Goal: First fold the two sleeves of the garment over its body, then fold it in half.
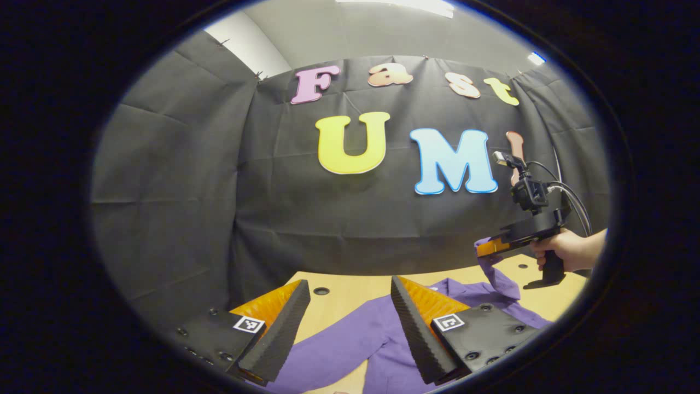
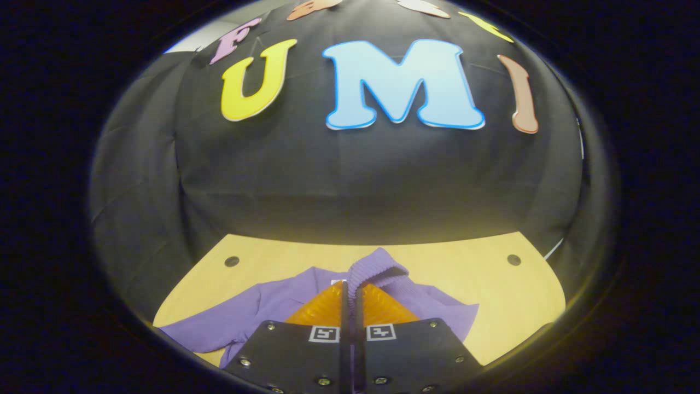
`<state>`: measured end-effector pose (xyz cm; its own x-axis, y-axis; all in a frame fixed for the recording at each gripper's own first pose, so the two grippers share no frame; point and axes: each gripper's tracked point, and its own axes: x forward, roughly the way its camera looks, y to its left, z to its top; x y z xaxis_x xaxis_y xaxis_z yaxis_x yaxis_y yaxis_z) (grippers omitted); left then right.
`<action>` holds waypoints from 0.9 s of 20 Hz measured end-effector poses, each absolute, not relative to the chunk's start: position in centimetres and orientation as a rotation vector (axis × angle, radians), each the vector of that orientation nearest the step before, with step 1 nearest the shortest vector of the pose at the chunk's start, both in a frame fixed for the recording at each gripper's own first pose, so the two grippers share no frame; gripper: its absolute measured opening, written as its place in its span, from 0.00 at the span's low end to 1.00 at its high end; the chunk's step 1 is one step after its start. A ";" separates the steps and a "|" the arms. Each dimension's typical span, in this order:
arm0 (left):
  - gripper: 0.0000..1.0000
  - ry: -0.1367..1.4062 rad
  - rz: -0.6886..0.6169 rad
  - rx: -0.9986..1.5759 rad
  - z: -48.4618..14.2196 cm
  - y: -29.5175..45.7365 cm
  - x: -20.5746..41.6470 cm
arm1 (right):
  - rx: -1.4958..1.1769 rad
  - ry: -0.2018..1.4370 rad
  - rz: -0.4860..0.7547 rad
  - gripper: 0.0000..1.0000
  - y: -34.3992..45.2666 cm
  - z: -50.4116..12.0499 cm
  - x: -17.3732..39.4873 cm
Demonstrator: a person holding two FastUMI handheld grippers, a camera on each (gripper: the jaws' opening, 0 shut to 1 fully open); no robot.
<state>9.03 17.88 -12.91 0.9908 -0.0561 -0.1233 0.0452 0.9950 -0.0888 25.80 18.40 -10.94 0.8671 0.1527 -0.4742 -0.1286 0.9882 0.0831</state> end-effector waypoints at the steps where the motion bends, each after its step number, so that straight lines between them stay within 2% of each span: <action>1: 0.94 0.131 -0.036 -0.080 -13.2 18.5 8.7 | 0.021 0.514 0.174 0.03 19.8 -11.9 25.9; 7: 0.94 0.169 0.099 -0.071 -15.0 23.1 6.0 | -0.086 0.573 0.297 0.03 26.7 -16.2 25.8; 14: 0.94 0.220 0.192 -0.081 -17.2 26.0 2.5 | -0.200 0.664 0.322 0.04 29.6 -21.1 25.2; 16: 0.95 0.231 0.207 -0.088 -17.7 26.2 2.2 | -0.214 0.674 0.331 0.05 29.7 -21.6 25.1; 18: 0.94 0.233 0.219 -0.097 -17.7 26.3 1.8 | -0.213 0.669 0.341 0.12 30.0 -21.4 24.9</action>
